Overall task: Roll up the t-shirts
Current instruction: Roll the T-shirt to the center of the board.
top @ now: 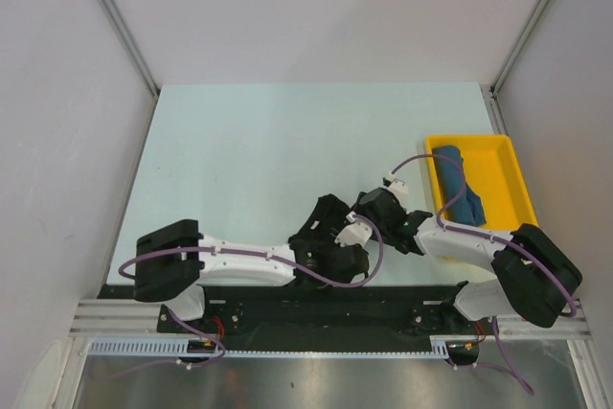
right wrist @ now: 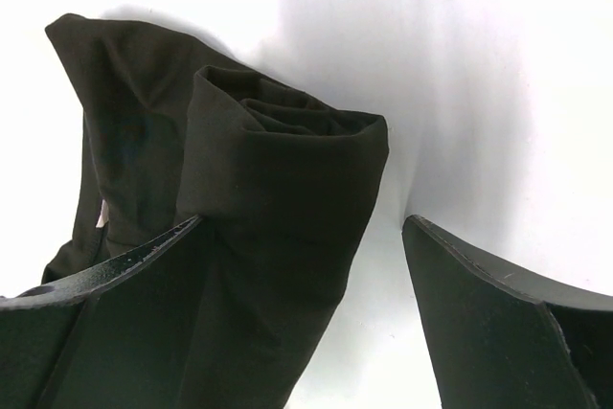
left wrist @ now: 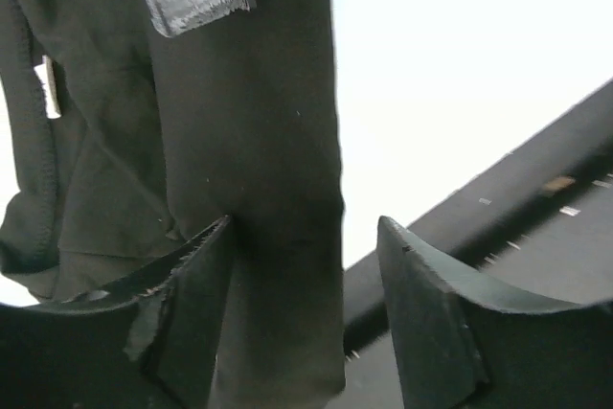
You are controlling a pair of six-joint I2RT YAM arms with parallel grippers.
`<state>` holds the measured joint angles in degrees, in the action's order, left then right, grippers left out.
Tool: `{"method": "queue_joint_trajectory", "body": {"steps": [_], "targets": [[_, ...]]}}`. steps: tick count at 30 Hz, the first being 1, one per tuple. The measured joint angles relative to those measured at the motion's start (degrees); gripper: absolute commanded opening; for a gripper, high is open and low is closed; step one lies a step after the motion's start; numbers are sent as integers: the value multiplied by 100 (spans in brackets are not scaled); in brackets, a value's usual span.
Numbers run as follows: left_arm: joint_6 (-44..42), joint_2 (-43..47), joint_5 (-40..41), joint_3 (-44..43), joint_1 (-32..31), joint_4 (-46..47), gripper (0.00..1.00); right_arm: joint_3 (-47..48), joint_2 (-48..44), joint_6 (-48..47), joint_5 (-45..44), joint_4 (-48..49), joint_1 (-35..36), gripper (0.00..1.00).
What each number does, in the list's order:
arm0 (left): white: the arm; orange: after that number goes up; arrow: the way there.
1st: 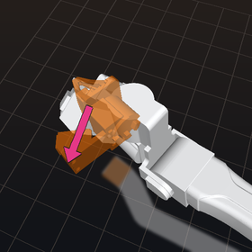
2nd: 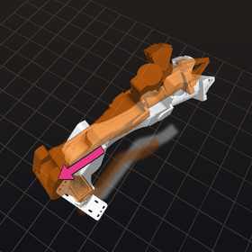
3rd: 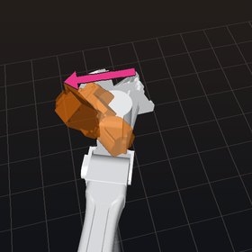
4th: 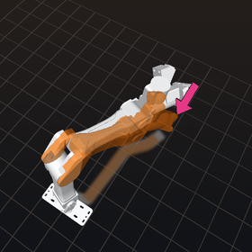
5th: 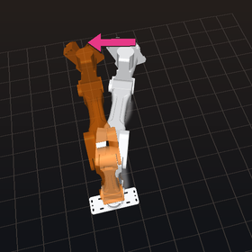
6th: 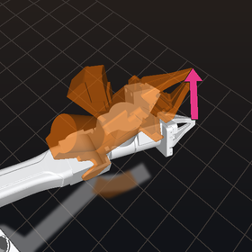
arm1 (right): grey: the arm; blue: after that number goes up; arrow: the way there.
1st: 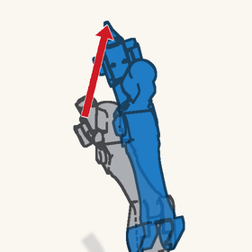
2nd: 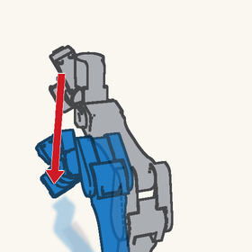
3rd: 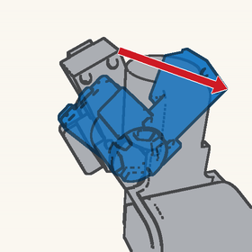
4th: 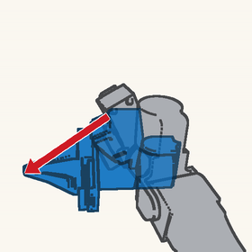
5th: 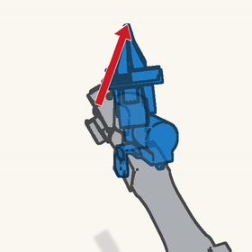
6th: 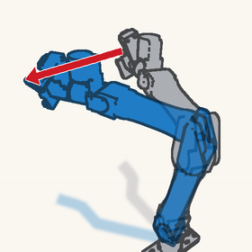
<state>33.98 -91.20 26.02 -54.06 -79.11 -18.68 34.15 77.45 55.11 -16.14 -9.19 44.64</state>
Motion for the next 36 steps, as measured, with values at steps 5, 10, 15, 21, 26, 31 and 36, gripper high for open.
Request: {"method": "queue_joint_trajectory", "body": {"steps": [5,10,15,21,26,31,36], "targets": [[11,-396,518,-109,-72,-208,23,2,-28,4,50,-13,-35,87],[-225,-339,466,-31,-63,-13,9,-17,-269,9,31,-332,-68,87],[-350,343,-560,796,356,1047,6,-160,-1093,-15,-181,-780,-90,88],[-120,643,-1827,1456,970,2151,7,-389,-2444,-35,-472,-1285,-87,87],[302,756,-2852,1945,1617,2903,8,-535,-2693,-31,-575,-1471,26,87],[660,763,-3713,2286,2164,3449,9,-564,-2264,-48,-542,-1231,197,87],[964,763,-4297,2583,2605,3875,12,-564,-1589,-122,-448,-673,227,86]]}}
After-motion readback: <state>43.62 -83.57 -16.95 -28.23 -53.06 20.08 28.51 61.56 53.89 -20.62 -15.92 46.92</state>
